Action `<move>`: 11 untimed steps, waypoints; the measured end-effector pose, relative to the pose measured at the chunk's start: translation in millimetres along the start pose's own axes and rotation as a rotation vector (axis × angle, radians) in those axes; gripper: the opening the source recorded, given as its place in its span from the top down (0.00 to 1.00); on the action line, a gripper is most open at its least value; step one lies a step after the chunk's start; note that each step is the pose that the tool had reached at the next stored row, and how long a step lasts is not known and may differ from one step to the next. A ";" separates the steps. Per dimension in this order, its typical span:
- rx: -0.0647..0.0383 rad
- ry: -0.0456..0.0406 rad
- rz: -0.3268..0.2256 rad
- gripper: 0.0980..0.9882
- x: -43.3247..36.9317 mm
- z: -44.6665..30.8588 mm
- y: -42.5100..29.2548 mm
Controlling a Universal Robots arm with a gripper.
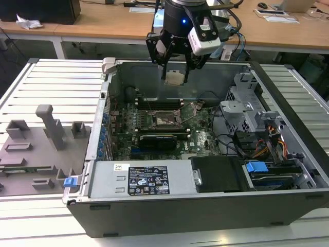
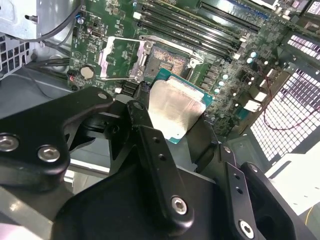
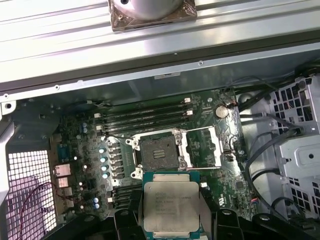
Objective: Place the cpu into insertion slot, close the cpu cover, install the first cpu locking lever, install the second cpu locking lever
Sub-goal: 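Place the cpu into insertion slot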
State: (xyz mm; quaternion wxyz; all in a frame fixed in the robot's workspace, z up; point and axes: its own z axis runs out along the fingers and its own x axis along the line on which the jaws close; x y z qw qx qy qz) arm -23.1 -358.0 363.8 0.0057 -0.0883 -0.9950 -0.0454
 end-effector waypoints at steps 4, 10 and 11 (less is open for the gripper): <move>0.000 -0.0008 0.009 0.51 0.0 0.0 0.0; -0.001 -0.0027 0.030 0.51 0.0 0.0 0.0; -0.001 -0.0030 0.033 0.51 0.0 0.0 0.0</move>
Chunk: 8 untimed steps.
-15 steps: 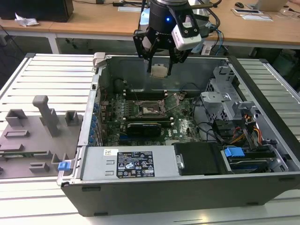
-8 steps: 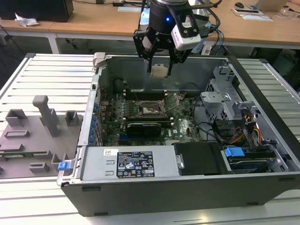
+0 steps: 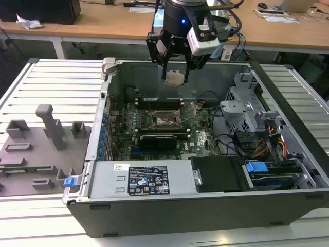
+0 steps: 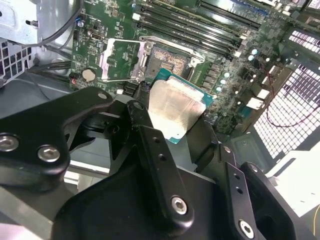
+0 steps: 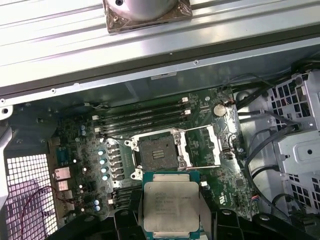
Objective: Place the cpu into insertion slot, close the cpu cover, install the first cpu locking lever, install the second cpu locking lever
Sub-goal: 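Place the cpu into insertion slot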
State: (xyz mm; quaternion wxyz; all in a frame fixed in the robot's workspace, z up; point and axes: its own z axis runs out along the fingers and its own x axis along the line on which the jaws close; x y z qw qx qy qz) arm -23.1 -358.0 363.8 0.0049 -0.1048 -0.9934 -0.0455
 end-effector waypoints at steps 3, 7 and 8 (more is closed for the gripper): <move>0.000 -0.0010 0.011 0.51 0.0 0.0 0.0; -0.001 -0.0027 0.031 0.51 0.2 0.1 0.0; -0.001 -0.0033 0.037 0.51 0.2 0.1 0.0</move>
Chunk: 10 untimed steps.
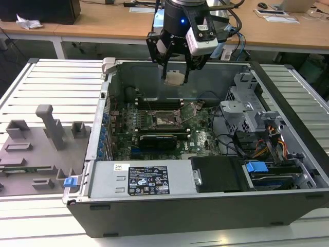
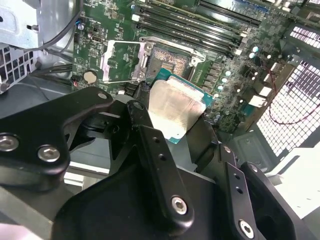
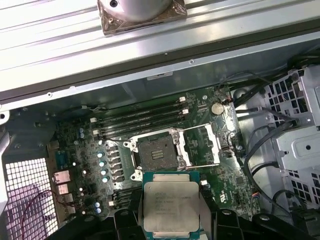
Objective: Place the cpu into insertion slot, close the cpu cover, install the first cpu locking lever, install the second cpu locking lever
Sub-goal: 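Place the cpu into insertion slot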
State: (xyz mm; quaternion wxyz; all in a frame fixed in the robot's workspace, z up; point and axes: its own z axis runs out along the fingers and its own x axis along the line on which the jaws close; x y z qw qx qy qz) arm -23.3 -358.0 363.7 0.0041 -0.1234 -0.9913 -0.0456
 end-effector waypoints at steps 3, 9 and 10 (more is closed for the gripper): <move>0.000 -0.0023 0.026 0.51 0.0 0.1 0.0; -0.001 -0.0063 0.069 0.51 0.0 0.2 0.0; -0.002 -0.0074 0.082 0.51 0.0 0.2 0.0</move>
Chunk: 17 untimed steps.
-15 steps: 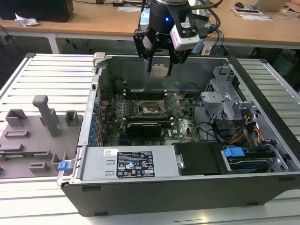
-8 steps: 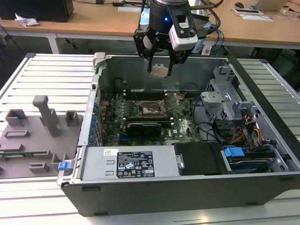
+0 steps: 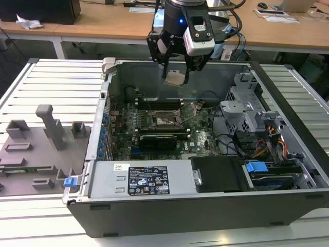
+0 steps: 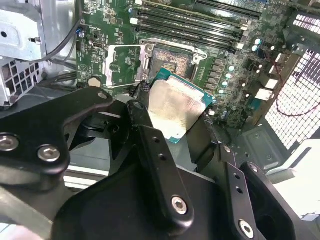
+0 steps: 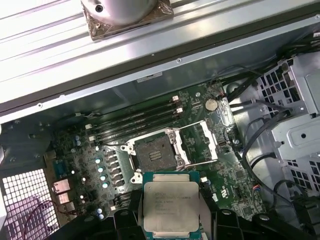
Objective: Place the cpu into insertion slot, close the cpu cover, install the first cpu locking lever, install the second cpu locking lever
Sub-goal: 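Place the cpu into insertion slot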
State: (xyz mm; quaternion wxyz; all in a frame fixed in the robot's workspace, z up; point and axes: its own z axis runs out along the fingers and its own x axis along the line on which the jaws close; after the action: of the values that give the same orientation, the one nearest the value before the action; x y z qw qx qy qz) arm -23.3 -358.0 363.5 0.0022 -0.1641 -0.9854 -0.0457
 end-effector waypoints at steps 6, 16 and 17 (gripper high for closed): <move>-0.001 -0.0055 0.061 0.51 0.0 0.0 0.0; -0.003 -0.0117 0.132 0.51 0.0 0.1 0.0; -0.003 -0.0121 0.136 0.51 0.0 0.1 0.0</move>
State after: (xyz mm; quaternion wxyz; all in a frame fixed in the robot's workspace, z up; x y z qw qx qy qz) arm -23.3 -358.0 363.4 -0.0009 -0.2308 -0.9719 -0.0458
